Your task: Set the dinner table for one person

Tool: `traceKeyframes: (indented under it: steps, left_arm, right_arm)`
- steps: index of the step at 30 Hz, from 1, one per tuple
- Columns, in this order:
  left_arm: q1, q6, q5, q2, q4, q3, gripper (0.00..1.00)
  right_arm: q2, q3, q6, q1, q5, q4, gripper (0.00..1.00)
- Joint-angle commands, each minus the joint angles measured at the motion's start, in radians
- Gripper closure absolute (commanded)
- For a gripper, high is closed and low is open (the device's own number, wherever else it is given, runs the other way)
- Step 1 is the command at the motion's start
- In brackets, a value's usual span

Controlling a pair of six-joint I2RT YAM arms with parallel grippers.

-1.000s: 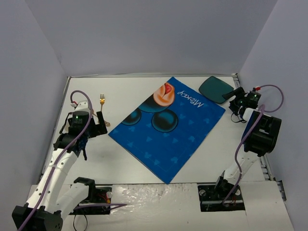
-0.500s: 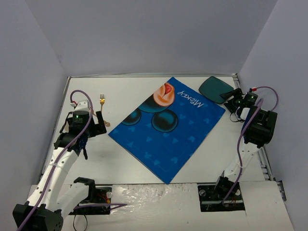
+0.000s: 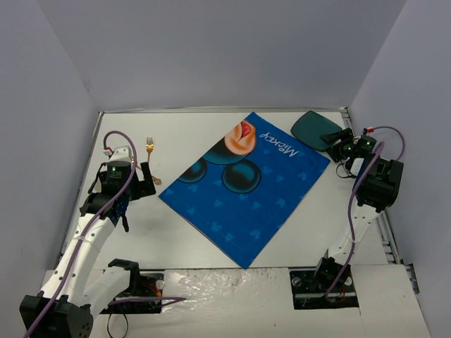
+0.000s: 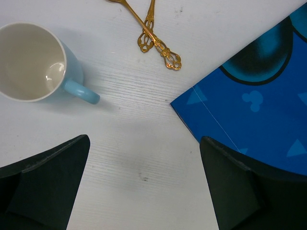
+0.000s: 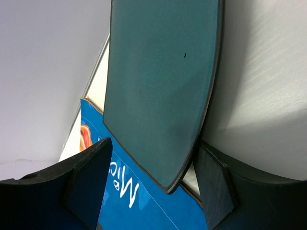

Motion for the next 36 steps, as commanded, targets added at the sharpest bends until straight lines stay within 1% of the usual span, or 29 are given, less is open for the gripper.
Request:
traceKeyframes:
  steps: [1,6,8,9,15,22,23,31,34,36]
  left_arm:
    - [0.008,0.009,-0.015,0.002,0.046,0.019,0.03]
    - [0.008,0.009,-0.015,0.005,0.046,0.019,0.03]
    - [0.008,0.007,-0.015,0.005,0.046,0.019,0.03]
    - [0.008,0.007,-0.015,0.005,0.046,0.019,0.03]
    - [0.008,0.007,-0.017,0.002,0.046,0.018,0.03]
    - [0.008,0.007,-0.014,0.0,0.047,0.018,0.03]
    - [0.008,0.007,-0.012,-0.001,0.049,0.018,0.03]
    - [0.008,0.007,-0.008,-0.006,0.052,0.016,0.03]
    - [0.008,0.007,-0.008,-0.008,0.052,0.016,0.03]
    - [0.008,0.005,-0.007,-0.009,0.053,0.015,0.03]
  right_arm:
    - [0.048,0.007,0.037,-0.001,0.002,-0.002,0.38]
    - [0.062,-0.003,0.074,-0.001,0.007,0.038,0.45]
    - [0.067,-0.009,0.094,-0.001,0.007,0.057,0.5]
    - [0.071,-0.01,0.101,-0.001,0.007,0.061,0.51]
    - [0.073,-0.028,0.15,-0.001,0.01,0.12,0.8]
    - [0.032,-0.035,0.279,0.0,-0.011,0.28,1.0]
    - [0.023,-0.038,0.297,0.0,-0.011,0.281,1.0]
    - [-0.06,-0.044,0.519,0.014,-0.036,0.567,1.0]
    - [-0.092,-0.05,0.583,0.029,-0.043,0.631,1.0]
    - [-0.122,-0.056,0.595,0.04,-0.046,0.65,1.0]
